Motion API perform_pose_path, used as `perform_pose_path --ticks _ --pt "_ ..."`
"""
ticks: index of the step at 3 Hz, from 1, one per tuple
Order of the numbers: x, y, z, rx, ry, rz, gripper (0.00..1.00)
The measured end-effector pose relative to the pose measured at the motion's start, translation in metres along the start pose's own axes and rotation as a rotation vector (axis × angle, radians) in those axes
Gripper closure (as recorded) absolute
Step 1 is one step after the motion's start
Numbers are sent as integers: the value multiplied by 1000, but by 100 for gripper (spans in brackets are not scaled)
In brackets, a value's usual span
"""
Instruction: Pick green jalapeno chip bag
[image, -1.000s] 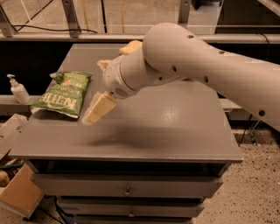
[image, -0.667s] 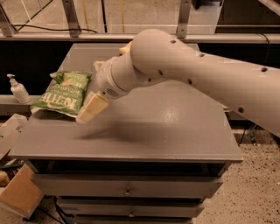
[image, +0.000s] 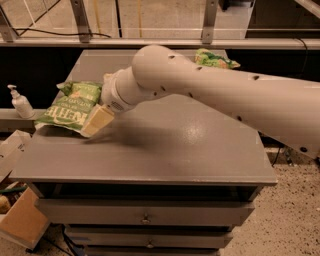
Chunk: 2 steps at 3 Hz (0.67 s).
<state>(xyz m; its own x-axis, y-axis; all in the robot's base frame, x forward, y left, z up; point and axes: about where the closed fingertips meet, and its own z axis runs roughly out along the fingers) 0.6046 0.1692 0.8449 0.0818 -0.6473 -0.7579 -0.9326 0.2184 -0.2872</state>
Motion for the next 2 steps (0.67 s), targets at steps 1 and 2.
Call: perform_pose_path --ticks 1,2 --pt "-5 -4 25 -23 4 30 0" --pt "-17 -2 43 -65 -3 59 5"
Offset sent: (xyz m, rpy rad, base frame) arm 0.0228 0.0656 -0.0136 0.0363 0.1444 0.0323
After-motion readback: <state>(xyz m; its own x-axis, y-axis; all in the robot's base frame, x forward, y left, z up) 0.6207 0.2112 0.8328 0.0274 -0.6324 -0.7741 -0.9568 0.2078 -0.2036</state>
